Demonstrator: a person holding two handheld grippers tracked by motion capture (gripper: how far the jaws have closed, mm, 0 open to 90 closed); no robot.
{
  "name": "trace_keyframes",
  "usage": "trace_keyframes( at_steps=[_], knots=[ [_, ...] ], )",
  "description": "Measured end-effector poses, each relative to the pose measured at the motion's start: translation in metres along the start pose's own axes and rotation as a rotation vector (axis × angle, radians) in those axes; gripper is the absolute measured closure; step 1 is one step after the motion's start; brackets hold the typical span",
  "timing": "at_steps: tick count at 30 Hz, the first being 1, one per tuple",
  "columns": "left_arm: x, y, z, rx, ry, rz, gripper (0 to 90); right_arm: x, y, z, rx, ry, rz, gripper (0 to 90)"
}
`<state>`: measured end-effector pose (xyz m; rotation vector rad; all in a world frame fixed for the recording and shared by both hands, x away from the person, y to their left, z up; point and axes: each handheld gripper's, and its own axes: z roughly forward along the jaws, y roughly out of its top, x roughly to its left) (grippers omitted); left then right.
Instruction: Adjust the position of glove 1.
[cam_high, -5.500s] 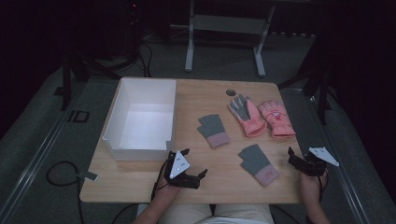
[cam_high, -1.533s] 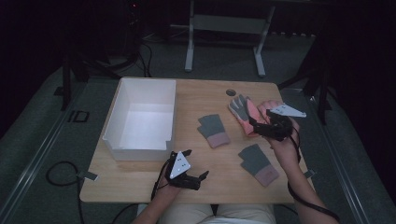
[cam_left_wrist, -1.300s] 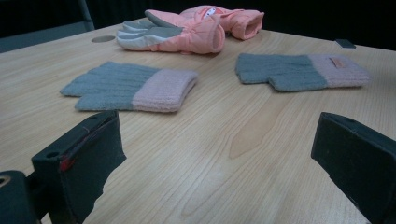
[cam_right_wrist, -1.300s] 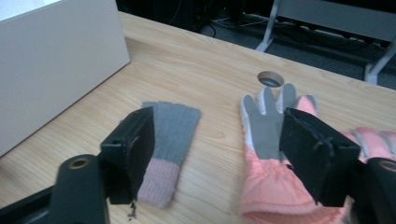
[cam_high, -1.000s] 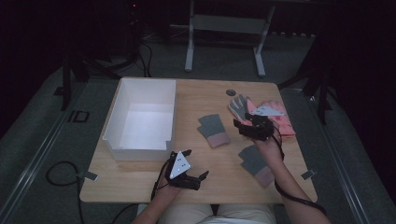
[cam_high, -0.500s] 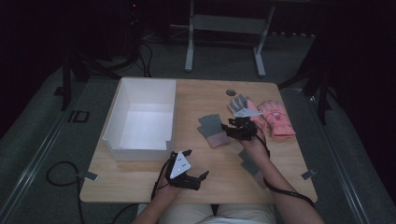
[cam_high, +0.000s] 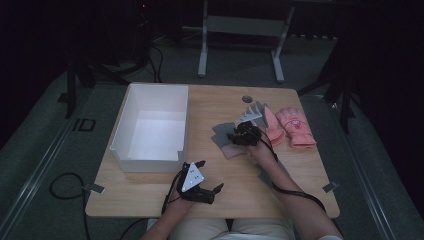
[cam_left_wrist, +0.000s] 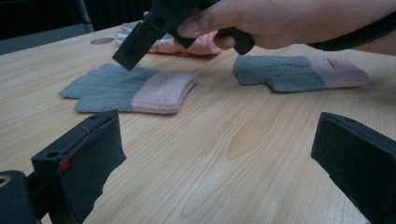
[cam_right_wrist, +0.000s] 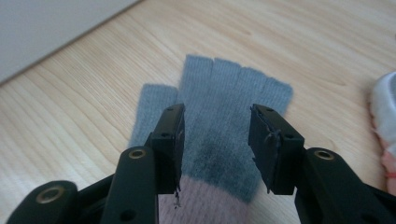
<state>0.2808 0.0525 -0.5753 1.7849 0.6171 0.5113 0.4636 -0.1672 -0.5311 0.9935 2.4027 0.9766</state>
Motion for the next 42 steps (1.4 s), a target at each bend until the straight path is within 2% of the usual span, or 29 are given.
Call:
trace_keyframes(
  at_steps=[6, 8, 11, 14, 17, 21, 26, 27, 30, 31, 32, 33, 34, 37, 40, 42],
  knots=[
    [0.000, 0.000, 0.000, -0.002, -0.001, -0.002, 1.8, -0.003, 0.001, 0.013, 0.018, 0.028, -0.010, 56.6],
    [0.000, 0.000, 0.000, -0.003, -0.001, -0.002, 1.8, -0.006, 0.002, 0.018, 0.037, 0.042, 0.001, 57.1],
    [0.000, 0.000, 0.000, -0.002, -0.002, -0.002, 1.8, -0.007, 0.001, 0.025, 0.068, 0.016, -0.020, 58.2],
    [0.000, 0.000, 0.000, -0.003, 0.000, 0.001, 1.8, -0.007, -0.001, 0.029, 0.077, 0.017, -0.030, 60.3],
    [0.000, 0.000, 0.000, -0.002, 0.001, 0.000, 1.8, -0.006, -0.002, 0.029, 0.076, 0.015, -0.035, 66.0],
    [0.000, 0.000, 0.000, 0.000, 0.002, 0.001, 1.8, -0.003, 0.001, 0.030, 0.100, -0.002, -0.026, 78.7],
    [0.000, 0.000, 0.000, 0.002, 0.008, 0.002, 1.8, 0.000, 0.005, 0.030, 0.120, -0.022, 0.002, 82.6],
    [-0.001, 0.000, 0.000, 0.000, 0.008, 0.002, 1.8, 0.001, 0.008, 0.027, 0.126, -0.021, 0.043, 84.1],
    [-0.001, 0.000, 0.000, 0.003, 0.010, 0.001, 1.8, 0.002, 0.010, 0.014, 0.103, -0.025, 0.100, 84.7],
    [-0.001, 0.000, 0.000, 0.003, 0.010, 0.001, 1.8, 0.002, 0.010, 0.014, 0.103, -0.025, 0.100, 84.7],
    [-0.001, 0.000, 0.000, -0.002, 0.010, 0.002, 1.8, 0.003, 0.010, 0.008, 0.087, -0.032, 0.120, 84.9],
    [-0.001, 0.000, 0.000, -0.001, 0.011, 0.001, 1.8, 0.007, 0.009, -0.007, 0.041, -0.055, 0.170, 85.1],
    [-0.001, 0.000, 0.000, 0.000, 0.010, 0.001, 1.8, 0.010, 0.008, -0.014, 0.022, -0.059, 0.193, 85.1],
    [-0.001, 0.000, 0.000, -0.004, 0.012, 0.002, 1.8, 0.022, 0.006, -0.036, -0.025, -0.073, 0.240, 85.0],
    [-0.001, 0.000, 0.000, -0.001, 0.012, 0.004, 1.8, 0.033, 0.003, -0.054, -0.055, -0.094, 0.263, 85.0],
    [-0.001, 0.000, 0.000, 0.002, 0.013, 0.004, 1.8, 0.039, -0.002, -0.067, -0.094, -0.107, 0.303, 85.0]
  ],
)
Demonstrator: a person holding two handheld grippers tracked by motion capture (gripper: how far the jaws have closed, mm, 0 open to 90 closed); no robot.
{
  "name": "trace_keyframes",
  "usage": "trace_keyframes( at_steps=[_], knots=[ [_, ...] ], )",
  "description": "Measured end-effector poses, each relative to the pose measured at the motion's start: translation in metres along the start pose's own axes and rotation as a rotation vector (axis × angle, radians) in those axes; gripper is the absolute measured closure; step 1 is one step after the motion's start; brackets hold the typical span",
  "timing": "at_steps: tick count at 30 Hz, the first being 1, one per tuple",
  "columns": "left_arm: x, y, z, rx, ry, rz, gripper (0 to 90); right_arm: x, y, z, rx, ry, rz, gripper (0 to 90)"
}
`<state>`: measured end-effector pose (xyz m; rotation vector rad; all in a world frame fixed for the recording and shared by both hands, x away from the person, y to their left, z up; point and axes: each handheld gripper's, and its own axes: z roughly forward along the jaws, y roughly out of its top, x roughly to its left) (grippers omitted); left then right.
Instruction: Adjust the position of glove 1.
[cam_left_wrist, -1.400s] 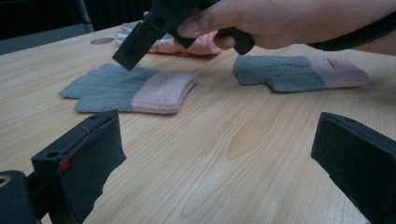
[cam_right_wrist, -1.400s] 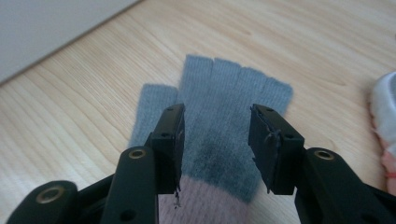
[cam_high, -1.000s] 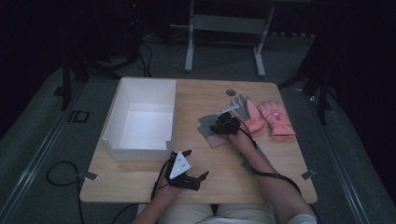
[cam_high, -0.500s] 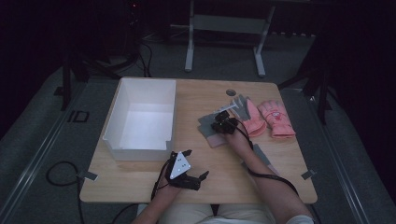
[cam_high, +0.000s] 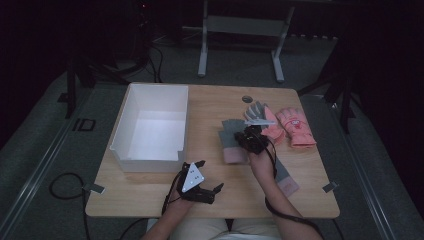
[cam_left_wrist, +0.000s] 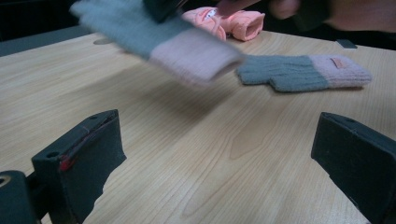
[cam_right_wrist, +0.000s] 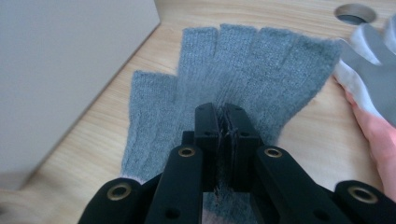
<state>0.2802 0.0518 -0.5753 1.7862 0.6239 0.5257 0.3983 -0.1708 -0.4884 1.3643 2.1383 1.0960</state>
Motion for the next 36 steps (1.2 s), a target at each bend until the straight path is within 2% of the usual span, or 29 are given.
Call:
trace_keyframes(
  at_steps=[2, 5, 8, 10, 16, 21, 26, 29, 32, 34, 36],
  knots=[
    [0.000, 0.000, 0.000, -0.003, 0.000, 0.000, 1.8, 0.004, -0.007, -0.011, -0.013, 0.009, 0.032, 84.9],
    [0.000, 0.000, 0.000, 0.001, 0.001, 0.003, 1.8, 0.014, -0.022, -0.022, -0.003, -0.002, 0.027, 84.9],
    [-0.001, 0.000, 0.000, -0.005, 0.001, 0.006, 1.8, 0.019, -0.034, -0.024, 0.026, -0.012, 0.031, 84.9],
    [-0.001, 0.000, 0.000, -0.002, 0.001, 0.007, 1.8, 0.021, -0.043, -0.020, 0.050, -0.029, 0.024, 84.9],
    [0.000, 0.000, 0.000, -0.007, 0.005, 0.000, 1.8, 0.021, -0.059, -0.006, 0.091, -0.008, 0.081, 84.9],
    [0.000, 0.000, -0.001, -0.008, 0.006, 0.001, 1.8, 0.020, -0.069, 0.007, 0.122, -0.020, 0.089, 84.9],
    [0.000, 0.000, -0.001, -0.010, 0.006, -0.001, 1.8, 0.019, -0.075, 0.016, 0.140, -0.022, 0.098, 82.3],
    [-0.001, 0.000, -0.001, -0.008, 0.011, 0.005, 1.8, 0.019, -0.077, 0.017, 0.129, -0.026, 0.094, 80.6],
    [-0.001, 0.000, -0.001, -0.008, 0.007, 0.003, 1.8, 0.020, -0.077, 0.017, 0.123, -0.027, 0.094, 76.1],
    [0.000, 0.000, -0.001, -0.006, 0.005, 0.002, 1.8, 0.020, -0.075, 0.015, 0.118, -0.030, 0.083, 69.3],
    [0.000, 0.000, -0.001, -0.008, 0.004, 0.004, 1.8, 0.018, -0.073, 0.012, 0.108, -0.012, 0.076, 63.2]
  ],
)
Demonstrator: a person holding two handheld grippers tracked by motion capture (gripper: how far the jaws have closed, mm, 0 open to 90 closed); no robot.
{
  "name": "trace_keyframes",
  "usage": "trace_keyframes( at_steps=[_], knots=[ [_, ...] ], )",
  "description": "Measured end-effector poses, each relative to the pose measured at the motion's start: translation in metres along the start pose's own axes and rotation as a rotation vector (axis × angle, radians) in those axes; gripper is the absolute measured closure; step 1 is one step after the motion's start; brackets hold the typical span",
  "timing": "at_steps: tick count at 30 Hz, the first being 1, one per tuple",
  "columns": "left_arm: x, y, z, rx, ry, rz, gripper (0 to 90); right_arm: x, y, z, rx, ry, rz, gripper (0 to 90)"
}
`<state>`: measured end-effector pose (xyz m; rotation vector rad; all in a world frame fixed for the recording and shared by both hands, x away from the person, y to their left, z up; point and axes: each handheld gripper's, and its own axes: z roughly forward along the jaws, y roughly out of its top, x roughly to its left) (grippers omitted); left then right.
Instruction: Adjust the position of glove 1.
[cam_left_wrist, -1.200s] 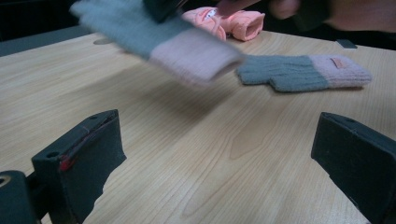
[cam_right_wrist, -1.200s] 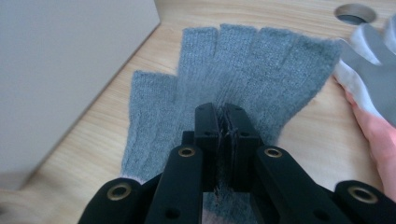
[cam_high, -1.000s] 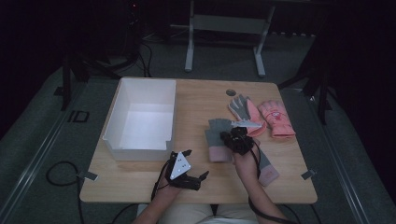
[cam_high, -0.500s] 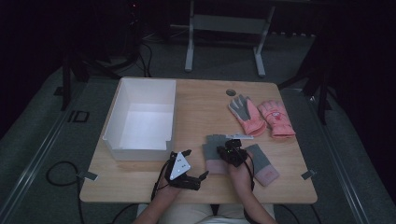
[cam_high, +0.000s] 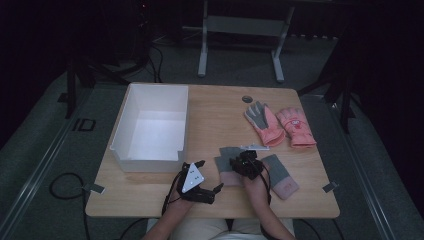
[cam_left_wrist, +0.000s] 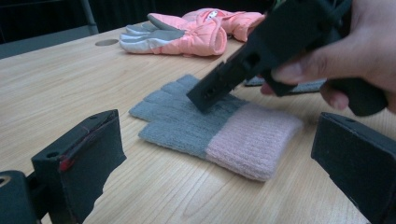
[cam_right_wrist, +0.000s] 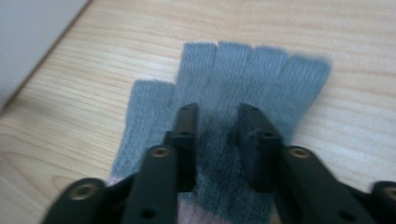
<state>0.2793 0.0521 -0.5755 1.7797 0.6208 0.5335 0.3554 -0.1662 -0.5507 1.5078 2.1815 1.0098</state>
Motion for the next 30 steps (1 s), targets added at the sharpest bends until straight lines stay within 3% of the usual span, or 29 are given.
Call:
trace_keyframes(
  at_steps=[5, 9, 14, 15, 16, 17, 19, 20, 25, 30],
  knots=[
    [0.000, 0.000, 0.000, 0.001, 0.000, -0.003, 1.8, -0.014, 0.011, -0.019, -0.041, 0.052, -0.085, 57.9],
    [0.000, 0.000, 0.000, 0.005, -0.003, -0.004, 1.8, -0.030, 0.019, -0.035, -0.068, 0.056, -0.162, 58.4],
    [0.000, 0.000, 0.001, 0.005, -0.001, -0.001, 1.8, -0.047, 0.024, -0.050, -0.070, 0.060, -0.217, 60.6],
    [0.000, 0.000, 0.001, 0.009, -0.002, 0.000, 1.8, -0.060, 0.025, -0.061, -0.064, 0.056, -0.275, 61.1],
    [0.000, 0.000, 0.001, 0.009, -0.002, 0.000, 1.8, -0.060, 0.025, -0.061, -0.064, 0.056, -0.275, 61.1],
    [0.000, 0.000, 0.001, 0.007, -0.002, -0.002, 1.8, -0.072, 0.023, -0.069, -0.060, 0.057, -0.294, 61.9],
    [0.000, 0.000, 0.001, 0.004, -0.003, -0.004, 1.8, -0.075, 0.022, -0.071, -0.059, 0.052, -0.296, 63.3],
    [0.000, 0.000, 0.001, 0.005, -0.003, -0.004, 1.8, -0.087, 0.019, -0.077, -0.042, 0.050, -0.312, 63.9],
    [0.000, 0.000, 0.001, 0.007, 0.000, -0.002, 1.8, -0.111, 0.005, -0.090, -0.008, 0.039, -0.331, 64.2],
    [0.000, 0.000, 0.001, 0.008, 0.004, -0.002, 1.8, -0.127, -0.015, -0.091, 0.041, 0.038, -0.318, 63.1]
  ],
)
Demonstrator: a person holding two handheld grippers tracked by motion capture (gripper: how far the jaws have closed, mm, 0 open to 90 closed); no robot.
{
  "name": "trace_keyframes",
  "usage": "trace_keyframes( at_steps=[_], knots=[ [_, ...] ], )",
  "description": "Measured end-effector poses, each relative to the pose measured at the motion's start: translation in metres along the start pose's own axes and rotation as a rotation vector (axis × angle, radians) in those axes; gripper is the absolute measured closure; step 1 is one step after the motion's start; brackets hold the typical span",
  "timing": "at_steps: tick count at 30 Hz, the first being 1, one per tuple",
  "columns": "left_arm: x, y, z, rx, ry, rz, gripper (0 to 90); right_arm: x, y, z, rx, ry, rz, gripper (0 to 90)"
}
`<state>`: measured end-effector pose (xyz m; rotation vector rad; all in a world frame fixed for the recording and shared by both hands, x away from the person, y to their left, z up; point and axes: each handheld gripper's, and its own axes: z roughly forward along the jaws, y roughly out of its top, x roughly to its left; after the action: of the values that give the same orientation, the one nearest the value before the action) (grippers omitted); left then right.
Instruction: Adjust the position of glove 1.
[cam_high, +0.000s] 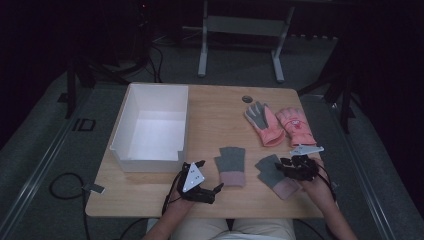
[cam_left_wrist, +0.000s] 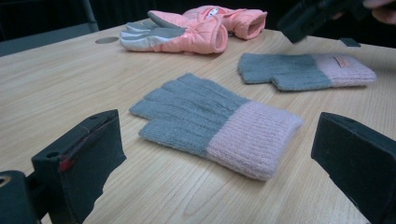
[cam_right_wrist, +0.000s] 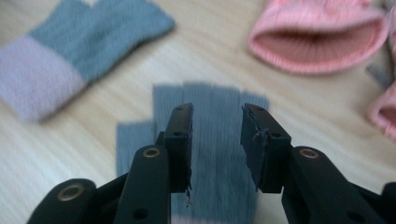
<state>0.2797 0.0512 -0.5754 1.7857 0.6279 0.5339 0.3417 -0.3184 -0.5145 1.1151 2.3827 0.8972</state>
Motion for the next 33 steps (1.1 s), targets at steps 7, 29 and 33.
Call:
trace_keyframes(
  at_steps=[7, 29, 33],
  knots=[
    [0.000, 0.000, 0.000, 0.002, -0.001, 0.000, 1.8, 0.001, -0.015, 0.010, 0.034, 0.036, -0.020, 63.3],
    [-0.001, 0.000, 0.000, -0.003, 0.008, 0.012, 1.8, 0.017, -0.010, 0.012, 0.079, -0.067, 0.082, 85.1],
    [-0.001, 0.000, 0.000, 0.000, 0.004, 0.013, 1.8, 0.020, 0.001, -0.010, 0.010, -0.111, 0.145, 85.1]
  ],
)
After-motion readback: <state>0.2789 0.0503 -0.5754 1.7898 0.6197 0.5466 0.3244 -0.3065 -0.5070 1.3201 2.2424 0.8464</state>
